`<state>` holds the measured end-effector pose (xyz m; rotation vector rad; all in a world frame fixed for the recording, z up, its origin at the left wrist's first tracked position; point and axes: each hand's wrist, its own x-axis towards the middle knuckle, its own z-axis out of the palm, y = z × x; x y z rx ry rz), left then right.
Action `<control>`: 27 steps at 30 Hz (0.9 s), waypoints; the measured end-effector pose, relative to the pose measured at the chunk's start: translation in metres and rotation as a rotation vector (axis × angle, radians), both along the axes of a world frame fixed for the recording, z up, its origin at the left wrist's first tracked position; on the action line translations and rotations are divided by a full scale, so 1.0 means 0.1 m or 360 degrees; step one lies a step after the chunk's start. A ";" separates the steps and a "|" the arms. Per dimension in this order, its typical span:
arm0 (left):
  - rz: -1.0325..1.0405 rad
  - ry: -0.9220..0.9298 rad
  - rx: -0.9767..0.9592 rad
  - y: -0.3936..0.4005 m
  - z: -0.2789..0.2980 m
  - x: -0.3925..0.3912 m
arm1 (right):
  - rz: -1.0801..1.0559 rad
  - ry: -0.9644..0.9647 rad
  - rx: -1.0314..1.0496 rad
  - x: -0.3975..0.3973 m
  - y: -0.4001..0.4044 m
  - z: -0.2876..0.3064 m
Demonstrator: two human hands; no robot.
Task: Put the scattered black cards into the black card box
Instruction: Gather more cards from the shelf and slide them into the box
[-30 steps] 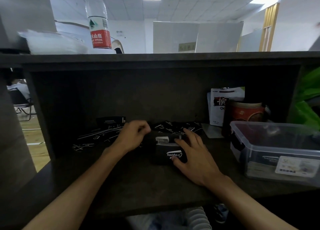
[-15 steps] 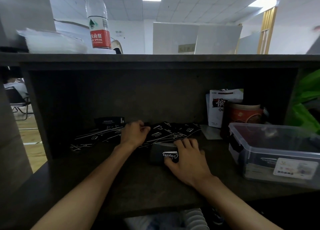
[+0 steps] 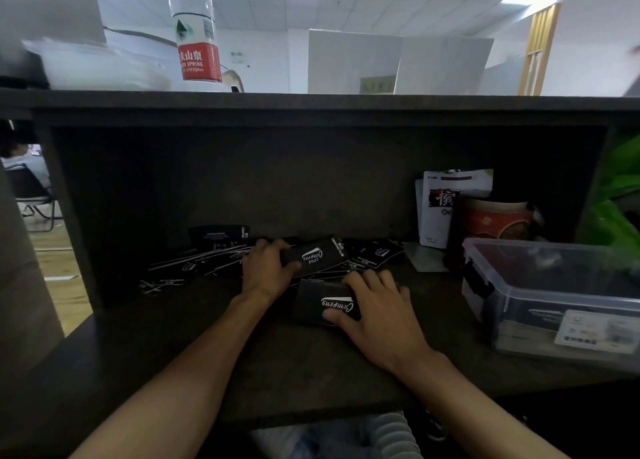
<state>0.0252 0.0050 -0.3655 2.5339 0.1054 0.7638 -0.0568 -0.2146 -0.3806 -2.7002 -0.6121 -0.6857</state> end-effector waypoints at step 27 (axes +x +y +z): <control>-0.0556 0.0491 -0.1318 -0.87 0.06 -0.66 | -0.0108 -0.0001 -0.0060 -0.03 -0.11 0.02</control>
